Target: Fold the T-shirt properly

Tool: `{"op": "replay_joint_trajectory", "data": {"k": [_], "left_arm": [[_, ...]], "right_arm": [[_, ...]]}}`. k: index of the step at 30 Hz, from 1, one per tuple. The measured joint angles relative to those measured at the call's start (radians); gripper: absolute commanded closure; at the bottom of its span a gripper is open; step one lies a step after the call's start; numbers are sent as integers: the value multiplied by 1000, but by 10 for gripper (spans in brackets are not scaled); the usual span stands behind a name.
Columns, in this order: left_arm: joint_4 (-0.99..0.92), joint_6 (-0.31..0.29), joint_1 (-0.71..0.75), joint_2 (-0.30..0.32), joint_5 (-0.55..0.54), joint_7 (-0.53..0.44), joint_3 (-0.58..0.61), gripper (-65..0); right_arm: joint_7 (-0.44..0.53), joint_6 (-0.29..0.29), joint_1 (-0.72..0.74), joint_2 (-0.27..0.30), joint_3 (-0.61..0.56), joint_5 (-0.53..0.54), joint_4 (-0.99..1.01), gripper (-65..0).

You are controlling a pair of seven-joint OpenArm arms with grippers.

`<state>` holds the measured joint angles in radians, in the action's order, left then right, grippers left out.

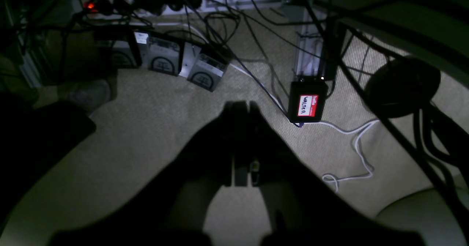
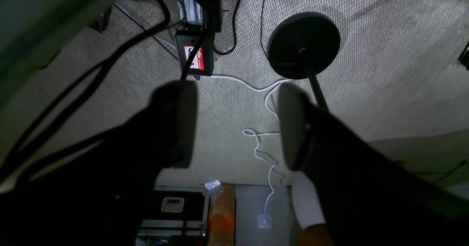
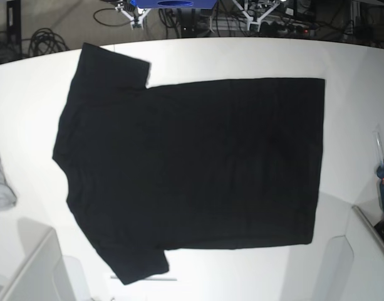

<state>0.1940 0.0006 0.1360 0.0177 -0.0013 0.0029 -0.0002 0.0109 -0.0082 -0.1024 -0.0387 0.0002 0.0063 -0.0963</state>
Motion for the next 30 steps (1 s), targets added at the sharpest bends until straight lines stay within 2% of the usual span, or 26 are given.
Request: {"op": "replay_joint_trajectory", "data": {"k": [5,6,8,10,12,16,18,20,23,30], "left_arm": [[1,0,-2,0,0,-2,0,-7],[1,0,0,0,0,-3,0,-7],[1,0,3,0,0,-2,0,-7],[0,0,3,0,0,-2,0,-8],[0,0,3,0,0,-2,0,-41],[0,0,3,0,0,-2,0,-199],[0,0,3,0,0,-2,0,-221],[0,0,3,0,0,-2,0,-179],[0,0,3,0,0,-2,0,-10],[-1,0,3,0,0,-2,0,0]], "right_arm": [[-6,0,-28,0,0,0,-34,-339],[-6,0,-28,0,0,0,-35,-314],[-4,0,-26,0,0,1,-35,-197],[-4,0,-26,0,0,2,-35,-3],[-5,0,-27,0,0,4,-35,0],[-4,0,-27,0,1,4,-41,0],[-3,0,-26,0,1,4,-41,0],[-4,0,-26,0,1,4,-41,0],[-4,0,-27,3,0,3,-41,0],[-4,0,-26,25,0,3,-41,0]]}}
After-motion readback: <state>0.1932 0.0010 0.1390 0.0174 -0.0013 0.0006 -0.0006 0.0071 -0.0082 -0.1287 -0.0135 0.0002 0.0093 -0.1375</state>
